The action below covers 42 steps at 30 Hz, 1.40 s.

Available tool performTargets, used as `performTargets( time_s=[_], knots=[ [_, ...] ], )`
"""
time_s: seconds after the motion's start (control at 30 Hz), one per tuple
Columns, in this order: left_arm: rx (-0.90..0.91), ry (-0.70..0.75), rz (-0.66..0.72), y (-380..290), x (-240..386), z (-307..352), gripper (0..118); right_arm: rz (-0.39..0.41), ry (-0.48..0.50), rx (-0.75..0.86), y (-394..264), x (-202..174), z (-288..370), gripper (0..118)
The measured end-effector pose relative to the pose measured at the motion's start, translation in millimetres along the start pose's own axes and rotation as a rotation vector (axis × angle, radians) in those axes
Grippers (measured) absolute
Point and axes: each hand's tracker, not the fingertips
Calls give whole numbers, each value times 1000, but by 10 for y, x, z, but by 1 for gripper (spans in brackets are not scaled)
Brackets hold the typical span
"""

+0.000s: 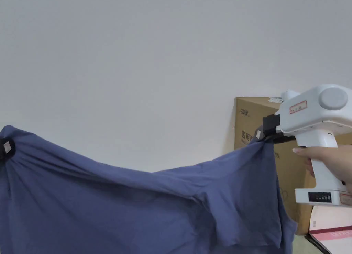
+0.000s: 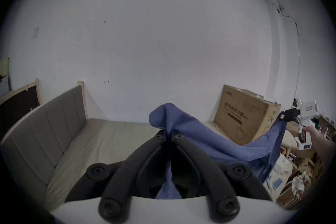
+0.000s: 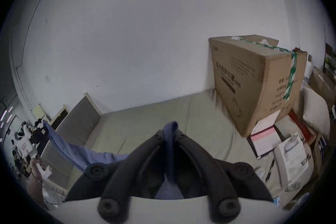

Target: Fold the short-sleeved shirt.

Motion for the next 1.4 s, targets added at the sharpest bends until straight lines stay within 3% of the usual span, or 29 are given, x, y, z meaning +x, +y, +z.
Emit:
performTargets(
  time_s=[0.3,0.5,0.7,0.77,0.93,1.03,1.17,1.33,1.4],
  knots=[
    [100,85,103,396,-287,-818,3,10,-23,119,869,-283,-641,6],
    [168,71,109,243,-385,-1031,3,71,-35,209,906,-403,-850,6],
    [71,48,160,-643,-452,-886,3,68,-22,96,-81,-50,-1087,6],
    [-33,-11,187,-1126,-414,-739,3,34,-8,-15,-637,170,-1154,6],
    [-322,-33,208,-2506,-336,-218,3,81,-82,-331,-2329,645,-1083,6],
    [-445,-48,228,-3093,-335,164,3,31,-65,-466,-3103,956,-852,6],
    [-563,-40,240,-3430,-336,684,3,6,-97,-563,-3739,1132,-301,6],
    [-603,-23,182,-3333,-353,1347,3,1,-82,-583,-3935,1233,364,6],
    [-628,-25,155,-3276,-322,1516,3,-52,-56,-583,-3931,1243,530,6]
  ],
)
